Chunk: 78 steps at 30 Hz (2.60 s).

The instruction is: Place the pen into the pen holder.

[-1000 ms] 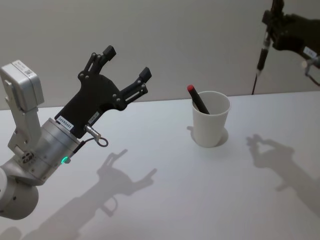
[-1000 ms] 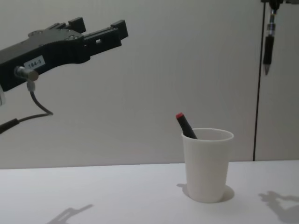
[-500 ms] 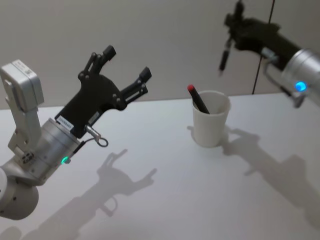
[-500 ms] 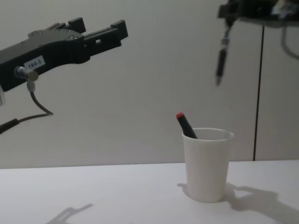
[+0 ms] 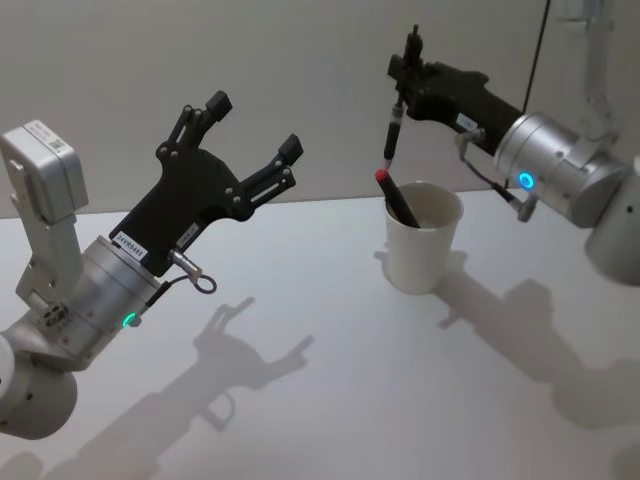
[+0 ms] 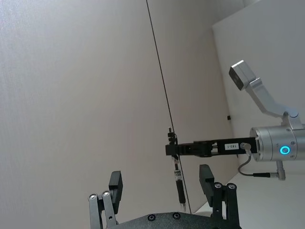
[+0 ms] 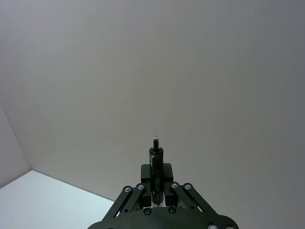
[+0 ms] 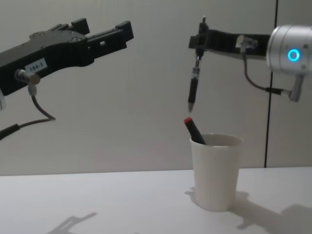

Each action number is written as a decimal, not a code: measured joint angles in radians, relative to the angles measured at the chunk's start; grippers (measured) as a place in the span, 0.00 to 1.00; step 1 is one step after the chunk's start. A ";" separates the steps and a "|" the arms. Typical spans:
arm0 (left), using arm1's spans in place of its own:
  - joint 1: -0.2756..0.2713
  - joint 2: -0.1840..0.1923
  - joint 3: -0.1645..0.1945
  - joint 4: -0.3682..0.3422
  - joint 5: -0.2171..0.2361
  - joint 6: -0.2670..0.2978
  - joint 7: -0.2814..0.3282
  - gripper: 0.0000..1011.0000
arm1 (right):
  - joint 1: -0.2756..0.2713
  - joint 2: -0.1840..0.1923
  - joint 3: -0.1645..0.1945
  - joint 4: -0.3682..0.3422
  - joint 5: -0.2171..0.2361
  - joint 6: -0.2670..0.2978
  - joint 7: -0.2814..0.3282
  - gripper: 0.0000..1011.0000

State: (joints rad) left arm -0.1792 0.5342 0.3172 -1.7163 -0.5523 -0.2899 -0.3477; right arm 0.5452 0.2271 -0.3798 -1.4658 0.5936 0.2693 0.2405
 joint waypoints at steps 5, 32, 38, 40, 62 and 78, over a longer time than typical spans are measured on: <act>0.000 0.000 0.000 0.000 0.000 0.000 0.000 0.99 | 0.008 -0.016 -0.011 0.016 -0.010 -0.003 0.003 0.13; 0.000 0.000 0.000 0.000 0.000 0.000 0.000 0.99 | -0.030 0.020 -0.002 -0.093 -0.028 0.025 -0.056 0.13; 0.000 0.000 0.000 0.000 0.000 0.000 0.000 0.99 | -0.051 0.045 0.011 -0.120 -0.031 0.032 -0.083 0.13; 0.000 0.000 0.000 0.000 0.000 0.000 0.000 0.99 | -0.060 0.057 0.016 -0.129 -0.032 0.033 -0.093 0.13; 0.000 0.000 0.000 0.000 0.000 0.000 0.000 0.99 | -0.079 0.064 0.013 -0.097 -0.036 0.038 -0.085 0.13; 0.000 0.000 0.000 0.000 0.000 0.000 0.000 0.99 | -0.068 0.041 -0.004 -0.063 -0.051 0.037 -0.078 0.13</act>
State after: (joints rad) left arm -0.1792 0.5342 0.3171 -1.7163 -0.5523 -0.2899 -0.3476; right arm 0.4775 0.2678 -0.3839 -1.5285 0.5430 0.3062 0.1625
